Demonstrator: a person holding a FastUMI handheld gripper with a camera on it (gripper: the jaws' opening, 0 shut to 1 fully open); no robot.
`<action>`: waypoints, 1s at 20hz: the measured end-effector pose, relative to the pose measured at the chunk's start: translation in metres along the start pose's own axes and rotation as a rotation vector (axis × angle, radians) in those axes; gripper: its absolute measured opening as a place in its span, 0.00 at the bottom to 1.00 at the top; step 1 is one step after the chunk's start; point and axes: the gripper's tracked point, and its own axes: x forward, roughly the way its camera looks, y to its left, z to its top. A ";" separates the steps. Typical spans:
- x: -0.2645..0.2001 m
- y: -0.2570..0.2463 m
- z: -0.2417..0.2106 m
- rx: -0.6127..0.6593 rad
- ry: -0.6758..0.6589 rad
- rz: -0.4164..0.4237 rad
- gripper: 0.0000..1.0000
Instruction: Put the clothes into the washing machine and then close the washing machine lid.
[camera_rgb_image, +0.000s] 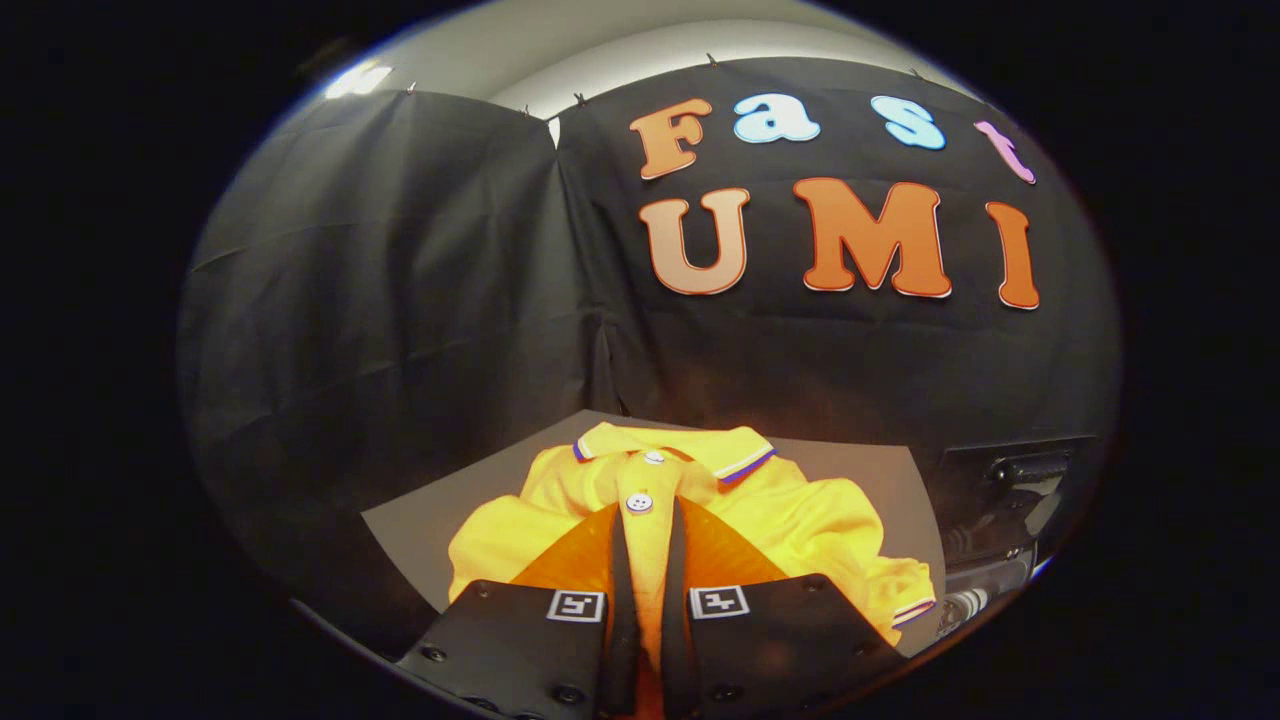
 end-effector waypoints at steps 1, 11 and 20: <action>-0.003 0.000 0.010 -0.004 -0.021 0.011 0.18; -0.061 0.004 0.061 -0.001 -0.158 0.055 0.18; -0.096 -0.034 0.097 0.025 -0.221 0.036 0.17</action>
